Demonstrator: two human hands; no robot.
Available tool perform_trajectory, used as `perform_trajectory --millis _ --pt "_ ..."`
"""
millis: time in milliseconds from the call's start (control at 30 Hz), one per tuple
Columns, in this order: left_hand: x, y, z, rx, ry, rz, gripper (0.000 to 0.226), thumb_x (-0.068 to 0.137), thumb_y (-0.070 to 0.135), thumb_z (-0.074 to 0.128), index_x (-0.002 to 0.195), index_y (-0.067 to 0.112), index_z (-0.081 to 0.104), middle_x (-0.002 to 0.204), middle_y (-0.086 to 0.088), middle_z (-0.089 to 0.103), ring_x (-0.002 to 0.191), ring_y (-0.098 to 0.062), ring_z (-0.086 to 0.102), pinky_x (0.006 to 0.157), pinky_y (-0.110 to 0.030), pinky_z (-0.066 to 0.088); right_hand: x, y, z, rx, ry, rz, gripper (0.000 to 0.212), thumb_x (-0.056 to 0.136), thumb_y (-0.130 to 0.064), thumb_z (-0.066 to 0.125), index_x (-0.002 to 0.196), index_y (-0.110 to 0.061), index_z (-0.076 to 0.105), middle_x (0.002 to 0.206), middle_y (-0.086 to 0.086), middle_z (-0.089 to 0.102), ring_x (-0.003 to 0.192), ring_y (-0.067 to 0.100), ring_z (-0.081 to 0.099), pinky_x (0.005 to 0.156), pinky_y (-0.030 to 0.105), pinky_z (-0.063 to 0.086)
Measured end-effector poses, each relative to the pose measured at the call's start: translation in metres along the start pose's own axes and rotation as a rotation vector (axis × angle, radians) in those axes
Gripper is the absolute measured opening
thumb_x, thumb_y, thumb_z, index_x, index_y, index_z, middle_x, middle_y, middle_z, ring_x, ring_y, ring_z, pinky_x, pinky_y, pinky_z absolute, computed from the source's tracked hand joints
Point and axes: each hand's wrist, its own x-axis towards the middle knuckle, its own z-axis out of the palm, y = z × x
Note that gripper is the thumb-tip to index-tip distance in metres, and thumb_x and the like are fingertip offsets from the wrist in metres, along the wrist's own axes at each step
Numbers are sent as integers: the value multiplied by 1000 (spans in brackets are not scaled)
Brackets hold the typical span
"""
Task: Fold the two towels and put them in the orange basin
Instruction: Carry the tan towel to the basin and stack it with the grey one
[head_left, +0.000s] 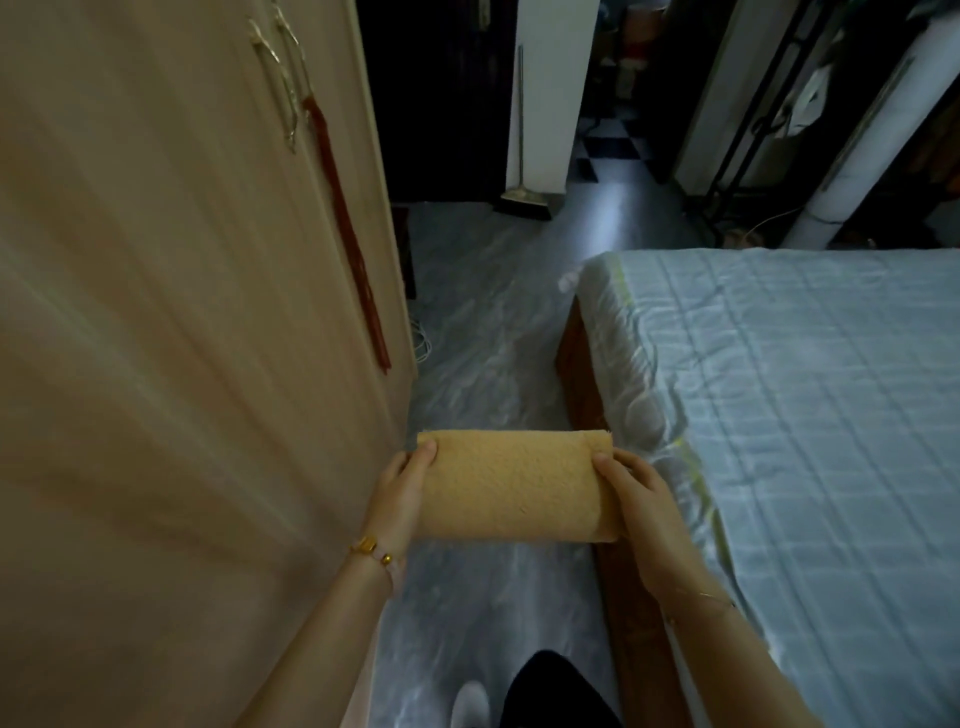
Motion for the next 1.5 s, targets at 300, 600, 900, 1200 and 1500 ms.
perform_trajectory --millis 300,600,900,1200,1500 --pt "111 47 42 29 -48 -45 20 92 44 48 84 27 56 94 4 61 85 -9 57 64 -24 41 118 -42 16 -23 35 28 25 91 -37 54 113 -26 58 110 -7 54 101 13 51 90 41 46" --pt "242 112 115 44 0 -64 27 92 41 48 102 20 60 106 -2 62 95 -16 57 78 -30 43 269 -100 17 14 15 45 8 90 -34 57 96 -30 61 107 -2 58 97 15 53 90 47 48" --pt "359 177 186 -21 56 -118 19 94 39 47 96 21 54 96 5 57 91 -12 52 80 -26 36 412 -172 15 -25 -43 11 8 93 -26 53 96 -25 60 99 -4 59 87 9 52 66 27 41" --pt "494 223 224 -2 47 -190 36 95 38 44 118 12 55 110 -7 57 100 -21 52 83 -31 39 548 -210 43 -30 -71 82 22 91 -33 55 108 -20 61 110 1 59 91 14 52 69 30 40" --pt "653 290 243 -67 111 -211 46 94 39 45 129 9 49 119 -13 54 100 -26 51 86 -35 40 697 -290 95 -37 -194 84 31 90 -33 57 119 -25 54 117 0 55 106 20 53 89 45 47"
